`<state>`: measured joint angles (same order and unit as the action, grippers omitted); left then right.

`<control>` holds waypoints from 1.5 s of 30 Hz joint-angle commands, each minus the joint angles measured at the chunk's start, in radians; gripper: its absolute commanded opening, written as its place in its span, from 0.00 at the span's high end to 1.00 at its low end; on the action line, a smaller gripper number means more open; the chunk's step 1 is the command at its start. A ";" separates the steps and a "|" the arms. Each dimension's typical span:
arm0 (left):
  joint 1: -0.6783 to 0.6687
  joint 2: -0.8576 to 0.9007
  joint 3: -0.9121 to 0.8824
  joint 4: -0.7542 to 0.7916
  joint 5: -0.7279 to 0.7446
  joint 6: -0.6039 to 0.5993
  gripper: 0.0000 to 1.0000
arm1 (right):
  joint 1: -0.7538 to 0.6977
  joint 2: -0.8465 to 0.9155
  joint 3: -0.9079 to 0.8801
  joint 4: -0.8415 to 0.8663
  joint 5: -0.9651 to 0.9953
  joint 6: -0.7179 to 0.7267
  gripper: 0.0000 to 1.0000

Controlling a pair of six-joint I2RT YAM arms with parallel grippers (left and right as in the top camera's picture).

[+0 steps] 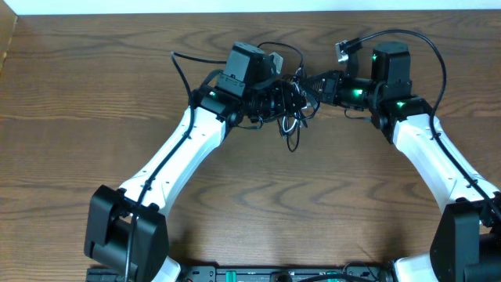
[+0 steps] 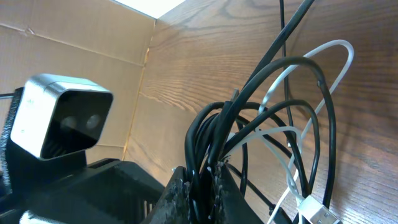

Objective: Untangle cables

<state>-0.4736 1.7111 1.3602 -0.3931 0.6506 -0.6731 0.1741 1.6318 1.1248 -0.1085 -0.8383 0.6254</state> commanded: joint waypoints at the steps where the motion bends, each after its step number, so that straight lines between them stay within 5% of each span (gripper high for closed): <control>1: -0.013 0.029 -0.008 0.025 -0.035 -0.025 0.63 | 0.003 -0.009 0.019 0.002 -0.036 0.014 0.99; 3: -0.030 0.054 -0.008 0.037 -0.043 -0.025 0.65 | 0.003 -0.009 0.019 0.002 -0.037 0.014 0.99; 5: -0.032 0.071 -0.008 0.035 -0.070 -0.023 0.89 | 0.002 -0.009 0.019 0.001 -0.044 0.014 0.99; 6: -0.032 0.076 -0.008 0.036 -0.076 -0.020 0.92 | 0.001 -0.009 0.019 -0.002 -0.043 0.014 0.99; 10: -0.013 0.071 -0.008 0.032 -0.096 0.047 0.93 | -0.040 -0.009 0.019 -0.087 0.034 0.013 0.99; 19: 0.042 -0.102 -0.008 -0.005 -0.064 0.158 0.93 | -0.143 -0.009 0.019 -0.513 0.660 -0.080 0.99; 28: 0.172 -0.318 -0.008 0.010 -0.064 0.157 0.92 | -0.149 -0.008 0.016 -0.635 0.700 -0.190 0.99; 34: 0.292 -0.407 -0.008 0.013 -0.064 0.144 0.93 | -0.283 -0.008 0.016 -0.665 0.761 -0.190 0.99; 39: 0.312 -0.411 -0.008 0.001 -0.030 0.085 0.92 | -0.386 -0.008 0.016 -0.580 0.319 -0.468 0.89; 45: 0.255 -0.352 -0.008 -0.078 -0.031 0.086 0.93 | -0.270 -0.009 0.016 -0.518 -0.159 -0.777 0.50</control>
<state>-0.1947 1.3193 1.3453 -0.4397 0.6006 -0.5797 -0.1646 1.6295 1.1400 -0.6514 -0.7006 0.0402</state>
